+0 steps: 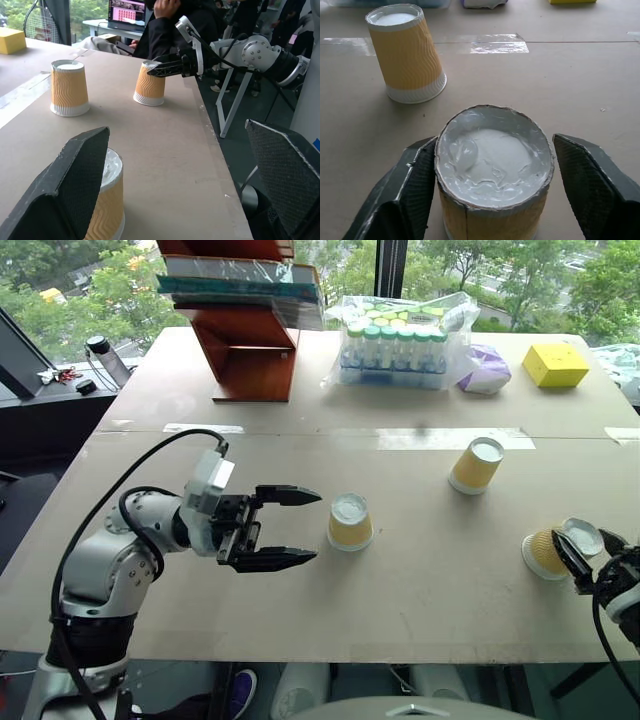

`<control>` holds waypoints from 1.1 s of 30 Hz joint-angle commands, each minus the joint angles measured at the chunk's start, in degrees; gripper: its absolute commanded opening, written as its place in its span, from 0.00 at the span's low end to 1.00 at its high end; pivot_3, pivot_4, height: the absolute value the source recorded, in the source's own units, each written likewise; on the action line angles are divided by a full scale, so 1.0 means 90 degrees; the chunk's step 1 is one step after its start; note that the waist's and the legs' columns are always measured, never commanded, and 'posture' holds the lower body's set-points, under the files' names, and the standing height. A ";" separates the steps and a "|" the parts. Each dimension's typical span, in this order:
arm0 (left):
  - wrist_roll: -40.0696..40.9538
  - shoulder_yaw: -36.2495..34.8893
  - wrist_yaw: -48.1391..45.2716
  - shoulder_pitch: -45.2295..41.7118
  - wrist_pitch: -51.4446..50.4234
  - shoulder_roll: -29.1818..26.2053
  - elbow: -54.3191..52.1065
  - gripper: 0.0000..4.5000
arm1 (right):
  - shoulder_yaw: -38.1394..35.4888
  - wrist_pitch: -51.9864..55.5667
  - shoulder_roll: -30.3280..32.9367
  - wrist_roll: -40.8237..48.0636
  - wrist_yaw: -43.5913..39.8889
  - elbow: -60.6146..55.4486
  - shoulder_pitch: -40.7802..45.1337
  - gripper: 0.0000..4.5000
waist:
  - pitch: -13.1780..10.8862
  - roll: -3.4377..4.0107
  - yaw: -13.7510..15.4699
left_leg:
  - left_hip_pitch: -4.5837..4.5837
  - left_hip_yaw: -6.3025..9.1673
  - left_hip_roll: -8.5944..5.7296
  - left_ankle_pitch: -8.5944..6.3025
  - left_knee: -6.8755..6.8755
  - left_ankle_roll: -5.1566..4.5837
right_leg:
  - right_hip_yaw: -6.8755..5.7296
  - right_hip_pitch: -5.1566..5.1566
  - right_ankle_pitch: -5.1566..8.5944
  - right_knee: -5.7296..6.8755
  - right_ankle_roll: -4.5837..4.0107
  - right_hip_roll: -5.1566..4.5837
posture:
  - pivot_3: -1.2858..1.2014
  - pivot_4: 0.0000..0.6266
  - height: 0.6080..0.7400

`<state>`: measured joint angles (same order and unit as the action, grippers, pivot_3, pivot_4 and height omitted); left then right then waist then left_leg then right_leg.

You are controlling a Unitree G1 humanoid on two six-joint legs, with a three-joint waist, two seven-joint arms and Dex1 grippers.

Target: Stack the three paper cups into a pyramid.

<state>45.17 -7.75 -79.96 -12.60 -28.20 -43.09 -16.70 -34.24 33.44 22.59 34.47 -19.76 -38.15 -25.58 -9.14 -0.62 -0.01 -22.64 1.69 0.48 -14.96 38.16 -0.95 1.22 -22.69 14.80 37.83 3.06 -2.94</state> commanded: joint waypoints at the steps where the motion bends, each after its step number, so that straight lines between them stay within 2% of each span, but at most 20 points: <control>1: 0.0042 -0.0065 0.0019 0.0047 0.0120 -0.0016 -0.0183 1.00 | -0.0090 -0.0128 0.0117 0.0010 -0.0097 0.0001 -0.0031 0.50 | 0.0000 0.0000 -0.0014 | 0.0000 0.0000 0.0000 0.0000 0.0000 0.0000 | 0.0000 0.0000 0.0000 0.0000 0.0000 0.0000 | 0.52 0.24 1.00; 9: -0.0036 -0.0210 0.0158 0.0210 0.0258 -0.0011 0.0009 1.00 | -0.0020 -0.0161 0.0435 0.0257 -0.0385 -0.0372 0.0079 0.50 | 0.0000 0.0000 -0.0066 | 0.0000 0.0001 0.0000 0.0000 0.0000 0.0000 | 0.0000 0.0000 -0.0001 0.0000 0.0002 0.0000 | 0.52 0.24 1.00; 12: -0.0287 -0.0358 0.0173 0.0434 0.0732 0.0098 0.0270 1.00 | 0.0637 0.0091 0.0899 0.0479 -0.0605 -0.1070 0.0343 0.50 | -0.0002 0.0003 -0.0128 | 0.0004 -0.0004 0.0003 0.0000 -0.0001 0.0000 | 0.0007 0.0000 -0.0011 0.0001 0.0018 0.0005 | 0.52 0.24 1.00; 15: -0.0357 -0.0488 0.0122 0.0537 0.1112 0.0252 0.0561 1.00 | 0.1271 0.0379 0.1129 0.0519 -0.0394 -0.1359 0.0865 0.50 | -0.0003 0.0000 -0.0119 | 0.0009 -0.0005 0.0012 0.0000 -0.0001 0.0000 | 0.0009 0.0000 -0.0012 0.0002 0.0018 0.0015 | 0.52 0.24 1.00; 22: -0.0208 -0.0590 -0.0308 0.0728 0.0800 -0.0210 0.0847 1.00 | 0.2952 0.0815 0.1390 0.0009 -0.0204 -0.1220 0.2155 0.50 | -0.0008 -0.0015 -0.0058 | -0.0008 0.0011 0.0003 0.0000 0.0003 0.0000 | -0.0009 -0.0002 -0.0011 -0.0008 0.0017 0.0005 | 0.52 0.24 1.00; 33: -0.0265 -0.0728 -0.0461 0.1086 0.1007 -0.0263 0.0753 1.00 | 0.3957 0.0732 0.1472 -0.0312 -0.0751 -0.0886 0.2616 0.50 | -0.0011 -0.0017 -0.0088 | -0.0012 0.0018 0.0006 -0.0001 -0.0001 0.0000 | -0.0018 -0.0004 -0.0012 -0.0011 0.0019 0.0004 | 0.52 0.24 1.00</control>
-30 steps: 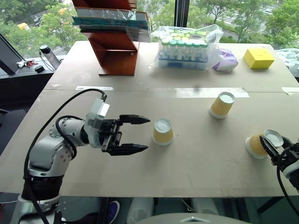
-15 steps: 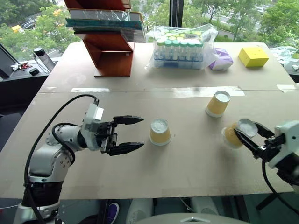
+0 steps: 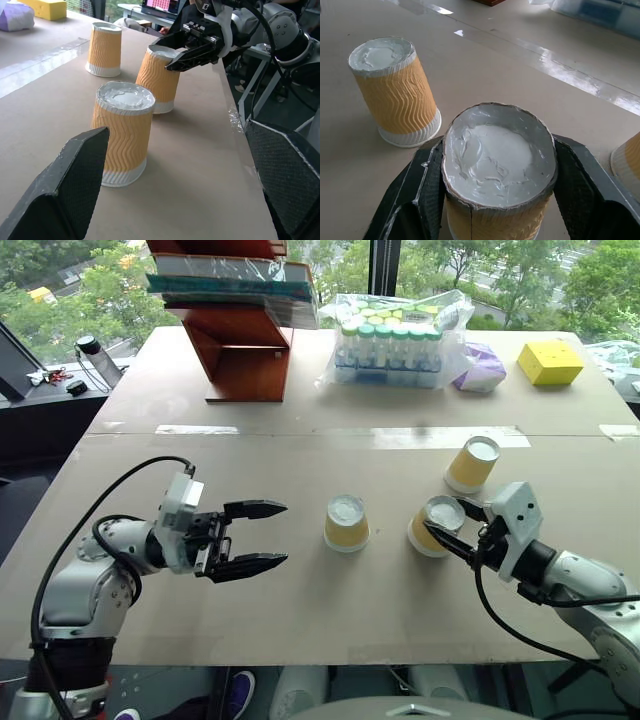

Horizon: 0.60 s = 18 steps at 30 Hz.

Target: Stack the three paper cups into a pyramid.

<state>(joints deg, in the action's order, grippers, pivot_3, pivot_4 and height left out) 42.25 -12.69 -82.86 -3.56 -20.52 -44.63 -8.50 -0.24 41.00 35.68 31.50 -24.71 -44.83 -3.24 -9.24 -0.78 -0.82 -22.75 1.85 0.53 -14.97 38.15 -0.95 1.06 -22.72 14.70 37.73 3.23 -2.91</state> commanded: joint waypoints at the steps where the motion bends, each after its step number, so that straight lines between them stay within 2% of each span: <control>1: 0.0053 -0.0186 -0.0166 0.0104 0.0164 -0.0099 -0.0151 1.00 | 0.0258 -0.0107 0.0003 0.0009 -0.0242 -0.0134 0.0186 0.50 | -0.0001 0.0001 0.0004 | 0.0000 0.0000 0.0000 0.0000 0.0000 0.0000 | 0.0000 0.0000 0.0000 0.0000 0.0000 0.0000 | 0.52 0.24 1.00; 8: -0.0035 -0.0206 -0.0361 0.0210 0.0311 -0.0152 -0.0007 1.00 | 0.0656 -0.0105 -0.0064 -0.0137 -0.0396 0.0010 0.0639 0.50 | -0.0001 0.0000 0.0014 | 0.0000 -0.0002 -0.0001 0.0000 0.0000 0.0000 | 0.0001 0.0000 0.0000 -0.0001 0.0000 -0.0003 | 0.52 0.24 1.00; 18: 0.0000 -0.0210 -0.0308 0.0303 0.0341 -0.0134 -0.0085 1.00 | 0.0700 -0.0374 0.0054 -0.0517 -0.0652 0.0325 0.0637 0.50 | -0.0002 0.0000 0.0011 | -0.0001 0.0002 -0.0001 0.0000 0.0000 0.0000 | -0.0004 0.0000 0.0000 0.0000 0.0000 -0.0003 | 0.52 0.24 1.00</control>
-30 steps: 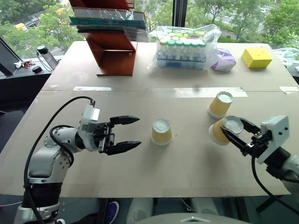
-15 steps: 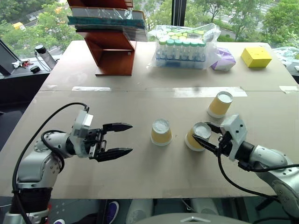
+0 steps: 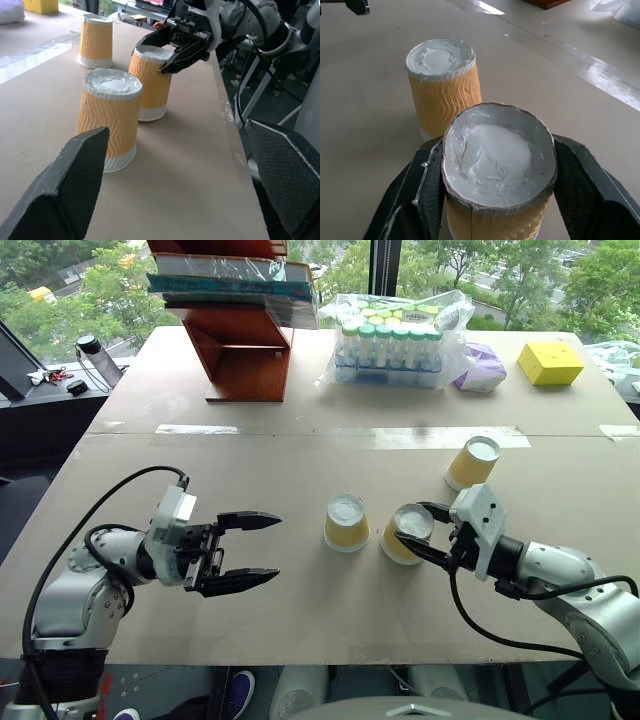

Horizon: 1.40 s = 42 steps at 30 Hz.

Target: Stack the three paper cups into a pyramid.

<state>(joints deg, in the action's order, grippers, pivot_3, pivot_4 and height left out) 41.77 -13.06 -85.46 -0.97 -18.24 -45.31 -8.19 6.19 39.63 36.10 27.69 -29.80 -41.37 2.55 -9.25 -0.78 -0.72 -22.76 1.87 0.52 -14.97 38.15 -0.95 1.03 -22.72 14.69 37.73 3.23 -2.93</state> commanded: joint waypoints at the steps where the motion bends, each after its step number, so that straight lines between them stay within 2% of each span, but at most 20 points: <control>1: 0.0053 -0.0170 -0.0013 0.0015 0.0089 -0.0057 -0.0120 1.00 | 0.0000 -0.0243 -0.0010 -0.0121 -0.0099 -0.0039 -0.0009 0.50 | 0.0000 0.0000 0.0000 | 0.0000 0.0000 0.0000 0.0000 0.0000 0.0000 | 0.0000 0.0000 0.0000 0.0000 0.0000 0.0000 | 0.52 0.24 1.00; 9: -0.0011 -0.0130 0.0221 -0.0133 0.0134 0.0041 -0.0104 1.00 | -0.0003 -0.0193 -0.0295 -0.0005 -0.0142 0.0178 0.0016 0.50 | 0.0000 0.0000 0.0000 | 0.0000 -0.0001 0.0000 0.0000 0.0000 0.0000 | 0.0001 0.0000 0.0000 0.0000 0.0000 0.0000 | 0.52 0.24 1.00; 10: -0.0077 -0.0102 0.0325 -0.0187 0.0169 0.0077 -0.0090 1.00 | -0.0081 -0.0156 -0.0354 0.0109 -0.0175 0.0223 0.0021 0.73 | 0.0000 0.0000 0.0001 | 0.0000 0.0000 0.0000 0.0000 0.0000 0.0000 | 0.0001 0.0000 0.0000 0.0000 0.0001 0.0000 | 0.52 0.24 1.00; 13: -0.0226 -0.0001 0.0524 -0.0321 0.0193 0.0129 -0.0084 1.00 | -0.0203 -0.0207 -0.0293 0.0237 -0.0367 0.0180 -0.0008 0.99 | 0.0000 -0.0001 0.0003 | 0.0001 0.0000 -0.0001 0.0000 0.0001 0.0000 | 0.0001 0.0001 -0.0001 0.0002 0.0001 -0.0001 | 0.52 0.24 1.00; 20: -0.0715 0.0567 0.0814 -0.0805 0.0149 0.0135 -0.0032 1.00 | -0.0862 -0.0653 -0.0085 0.0501 -0.0655 -0.0524 -0.0332 0.99 | -0.0001 0.0000 0.0015 | 0.0000 0.0001 -0.0003 0.0000 0.0001 0.0000 | 0.0000 0.0001 -0.0002 0.0003 0.0002 0.0000 | 0.52 0.24 1.00; 28: -0.1202 0.1533 0.0772 -0.1826 0.0123 0.0517 0.0490 1.00 | -0.2194 -0.1463 0.0353 0.0905 -0.1356 -0.1674 -0.1960 0.99 | -0.0001 -0.0009 0.0009 | -0.0002 0.0004 -0.0016 0.0000 0.0004 0.0000 | -0.0004 0.0004 -0.0002 0.0006 0.0006 -0.0002 | 0.52 0.24 1.00; 34: -0.1517 0.2037 0.0594 -0.2547 0.0281 0.0911 0.1099 1.00 | -0.3655 -0.1965 0.0132 0.1688 -0.1717 -0.1872 -0.3305 0.99 | 0.0000 -0.0013 0.0020 | 0.0002 0.0008 -0.0016 0.0000 0.0006 0.0000 | -0.0007 0.0009 -0.0002 0.0011 0.0005 0.0006 | 0.52 0.24 1.00; 38: -0.1646 0.2201 0.0518 -0.2751 0.0411 0.1112 0.1358 1.00 | -0.4002 -0.1900 0.0355 0.1878 -0.1764 -0.1877 -0.3595 0.99 | -0.0001 -0.0015 -0.0014 | 0.0007 -0.0002 -0.0015 0.0000 0.0010 0.0000 | 0.0006 0.0010 -0.0003 0.0012 0.0006 0.0004 | 0.52 0.24 1.00; 42: -0.1832 0.2340 0.0394 -0.2855 0.0647 0.1234 0.1663 1.00 | -0.3976 -0.2043 0.0342 0.1604 -0.1708 -0.1914 -0.3799 0.99 | 0.0000 -0.0016 0.0009 | 0.0007 0.0003 -0.0016 0.0000 0.0010 0.0000 | -0.0001 0.0010 -0.0002 0.0014 0.0006 0.0007 | 0.52 0.24 1.00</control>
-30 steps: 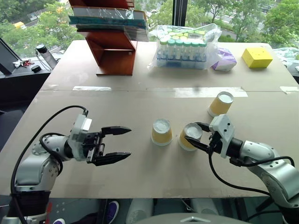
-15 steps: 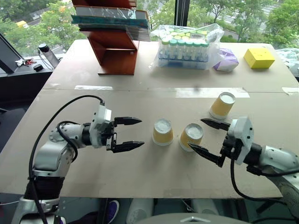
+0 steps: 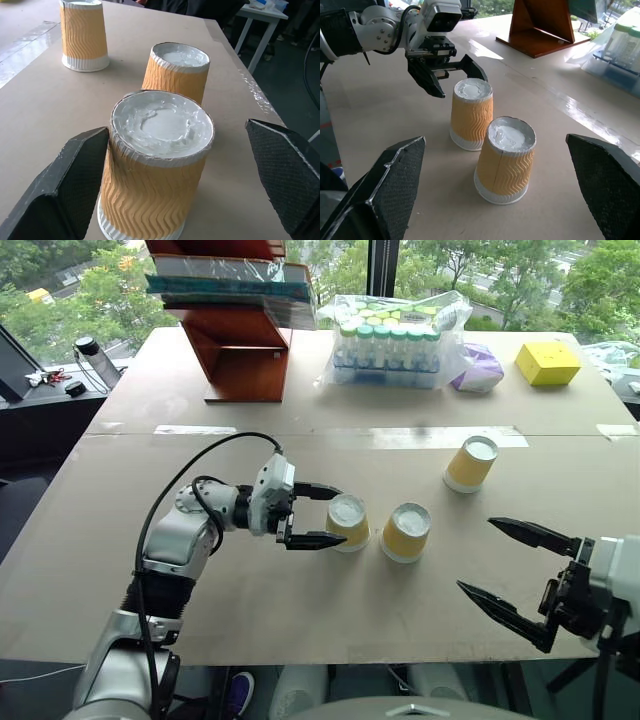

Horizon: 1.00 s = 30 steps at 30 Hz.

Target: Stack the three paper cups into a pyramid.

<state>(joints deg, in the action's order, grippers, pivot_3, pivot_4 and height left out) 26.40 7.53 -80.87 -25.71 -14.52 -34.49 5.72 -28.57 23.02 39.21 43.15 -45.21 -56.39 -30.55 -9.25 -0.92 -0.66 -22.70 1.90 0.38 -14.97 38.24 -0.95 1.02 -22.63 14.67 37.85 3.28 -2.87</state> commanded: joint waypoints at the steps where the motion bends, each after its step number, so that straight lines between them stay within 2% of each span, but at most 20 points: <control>1: -0.0168 0.0069 -0.0135 -0.0120 0.0275 0.0057 0.0181 1.00 | -0.0086 -0.0208 -0.0002 -0.0190 0.0018 -0.0263 -0.0178 0.99 | 0.0000 0.0000 0.0004 | 0.0000 0.0001 0.0000 0.0000 0.0000 0.0000 | -0.0001 0.0000 0.0000 0.0000 0.0000 0.0001 | 0.52 0.24 1.00; 3: -0.0233 0.0099 -0.0154 -0.0141 0.0346 0.0121 0.0292 1.00 | -0.0031 -0.0274 -0.0032 -0.0301 0.0024 -0.0272 -0.0290 0.99 | 0.0000 0.0000 0.0007 | -0.0001 0.0001 0.0000 0.0000 0.0000 0.0000 | -0.0001 0.0000 0.0000 0.0000 0.0000 0.0001 | 0.52 0.24 1.00; 6: -0.0310 0.0124 -0.0183 -0.0135 0.0492 0.0184 0.0434 0.81 | 0.0003 -0.0346 -0.0084 -0.0364 0.0047 -0.0306 -0.0413 1.00 | 0.0000 0.0000 0.0008 | -0.0003 -0.0001 0.0000 0.0000 0.0002 0.0000 | 0.0002 0.0000 0.0000 -0.0001 0.0000 -0.0002 | 0.52 0.24 1.00; 7: -0.0325 0.0124 -0.0209 -0.0122 0.0554 0.0197 0.0479 0.72 | 0.0007 -0.0360 -0.0093 -0.0376 0.0056 -0.0316 -0.0442 1.00 | 0.0000 0.0000 0.0007 | -0.0003 -0.0002 0.0000 0.0000 0.0003 0.0000 | 0.0003 0.0000 0.0000 -0.0001 0.0000 -0.0003 | 0.52 0.24 1.00; 14: -0.0292 0.0052 -0.0352 -0.0070 0.0858 0.0272 0.0740 0.72 | 0.0129 -0.0397 -0.0095 -0.0552 0.0149 -0.0244 -0.0454 1.00 | 0.0000 0.0000 0.0005 | -0.0002 0.0001 0.0001 0.0000 0.0003 0.0000 | 0.0001 0.0001 0.0000 0.0000 0.0000 -0.0002 | 0.52 0.24 1.00; 30: -0.0236 0.0174 -0.0391 -0.0305 0.0652 0.0524 0.0516 0.72 | 0.0276 -0.0323 -0.0060 -0.0685 0.0522 -0.0401 -0.0475 1.00 | 0.0000 0.0000 0.0012 | -0.0003 0.0001 -0.0001 0.0000 0.0005 0.0000 | 0.0000 0.0001 0.0000 0.0000 0.0000 -0.0002 | 0.52 0.24 1.00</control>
<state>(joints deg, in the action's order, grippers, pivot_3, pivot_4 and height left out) 23.69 9.54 -83.97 -27.43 -8.57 -29.87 11.93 -25.43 20.95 38.35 36.59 -41.03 -57.66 -34.40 -9.25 -0.92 -0.55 -22.73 1.91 0.37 -14.96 38.29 -0.96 1.02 -22.62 14.67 37.85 3.28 -2.88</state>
